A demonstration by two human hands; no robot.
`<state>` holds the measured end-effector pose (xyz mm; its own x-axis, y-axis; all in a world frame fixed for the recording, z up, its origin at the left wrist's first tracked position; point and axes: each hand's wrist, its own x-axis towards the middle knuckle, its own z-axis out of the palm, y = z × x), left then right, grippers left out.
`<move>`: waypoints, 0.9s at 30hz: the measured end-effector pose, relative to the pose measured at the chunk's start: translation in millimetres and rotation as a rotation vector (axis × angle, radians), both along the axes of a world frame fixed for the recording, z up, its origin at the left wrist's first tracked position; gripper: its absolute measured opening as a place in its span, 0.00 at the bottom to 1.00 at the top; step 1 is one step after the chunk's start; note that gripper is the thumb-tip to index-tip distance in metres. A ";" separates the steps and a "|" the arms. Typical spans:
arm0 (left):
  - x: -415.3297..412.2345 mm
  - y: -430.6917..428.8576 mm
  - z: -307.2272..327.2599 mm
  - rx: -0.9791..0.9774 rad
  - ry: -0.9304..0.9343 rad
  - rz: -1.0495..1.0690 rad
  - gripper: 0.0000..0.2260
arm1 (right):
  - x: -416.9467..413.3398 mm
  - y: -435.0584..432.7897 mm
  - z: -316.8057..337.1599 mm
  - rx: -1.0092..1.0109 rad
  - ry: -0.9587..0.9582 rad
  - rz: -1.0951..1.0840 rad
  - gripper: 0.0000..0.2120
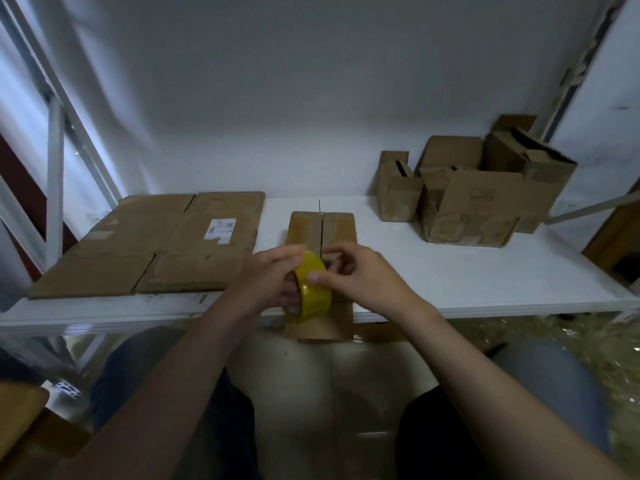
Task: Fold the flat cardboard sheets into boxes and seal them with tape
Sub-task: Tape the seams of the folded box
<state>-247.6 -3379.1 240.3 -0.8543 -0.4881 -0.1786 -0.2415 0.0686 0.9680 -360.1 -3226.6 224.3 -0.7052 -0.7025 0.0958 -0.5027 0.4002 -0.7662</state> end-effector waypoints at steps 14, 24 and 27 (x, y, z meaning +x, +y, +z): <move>8.0 -3.1 10.0 -0.089 0.089 0.178 0.05 | 8.7 7.9 19.6 -0.034 0.502 0.211 0.20; 2.5 -8.0 13.4 -0.295 0.149 0.141 0.03 | -11.1 20.5 34.0 0.199 0.556 0.293 0.20; 2.5 -11.2 12.8 -0.276 0.159 0.167 0.05 | -22.1 27.9 32.1 0.180 0.556 0.285 0.21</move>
<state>-245.1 -3390.3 253.1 -0.7655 -0.6343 0.1079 -0.1197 0.3052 0.9447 -382.3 -3198.7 256.5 -0.3679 -0.8940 0.2559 -0.9105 0.2905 -0.2943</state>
